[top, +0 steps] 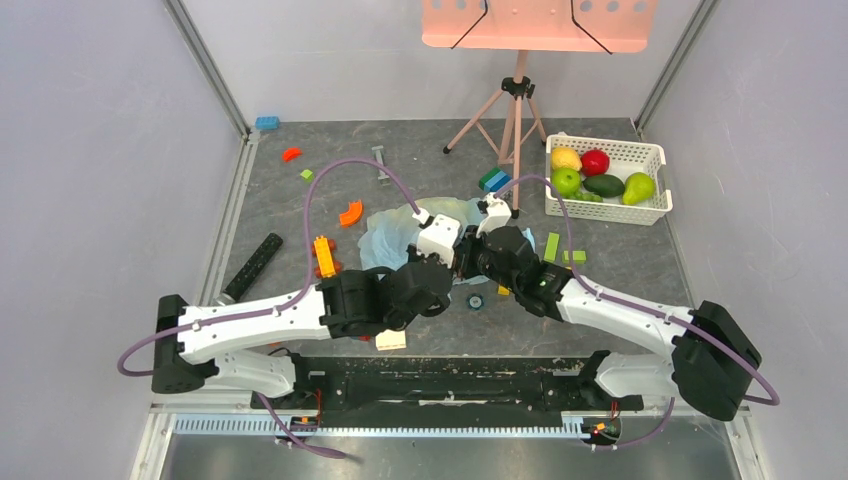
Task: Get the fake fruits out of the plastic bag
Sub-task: Adjust the plastic bag at the center of the board.
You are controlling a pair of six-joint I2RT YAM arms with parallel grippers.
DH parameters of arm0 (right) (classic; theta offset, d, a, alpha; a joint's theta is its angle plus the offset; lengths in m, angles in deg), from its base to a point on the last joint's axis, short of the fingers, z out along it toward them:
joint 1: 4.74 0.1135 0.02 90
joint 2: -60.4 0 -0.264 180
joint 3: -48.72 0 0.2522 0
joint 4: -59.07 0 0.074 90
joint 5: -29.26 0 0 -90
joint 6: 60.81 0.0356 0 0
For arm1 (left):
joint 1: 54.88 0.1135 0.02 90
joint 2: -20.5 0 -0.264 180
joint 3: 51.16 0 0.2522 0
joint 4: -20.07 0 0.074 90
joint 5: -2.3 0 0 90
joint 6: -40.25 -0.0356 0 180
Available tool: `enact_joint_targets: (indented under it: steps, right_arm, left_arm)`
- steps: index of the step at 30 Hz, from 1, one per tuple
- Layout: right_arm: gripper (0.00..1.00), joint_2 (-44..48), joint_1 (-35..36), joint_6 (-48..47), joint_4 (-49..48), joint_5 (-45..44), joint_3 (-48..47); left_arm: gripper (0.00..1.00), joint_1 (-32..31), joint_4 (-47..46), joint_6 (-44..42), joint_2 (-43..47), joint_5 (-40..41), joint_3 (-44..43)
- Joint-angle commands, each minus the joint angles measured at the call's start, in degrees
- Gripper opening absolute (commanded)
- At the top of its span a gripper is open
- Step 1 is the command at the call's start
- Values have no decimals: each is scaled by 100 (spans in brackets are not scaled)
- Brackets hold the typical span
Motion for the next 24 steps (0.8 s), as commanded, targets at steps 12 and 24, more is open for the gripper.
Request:
enact_joint_targets:
  steps: [12,24]
  right_arm:
    - [0,247,-35,62,-229,39,180]
    - [0,312,-42,31,-285,-19,197]
  left_arm:
    - [2,786,-1123,307,-228,-383,817]
    - [2,898,-1466,417,-551,-430,1165]
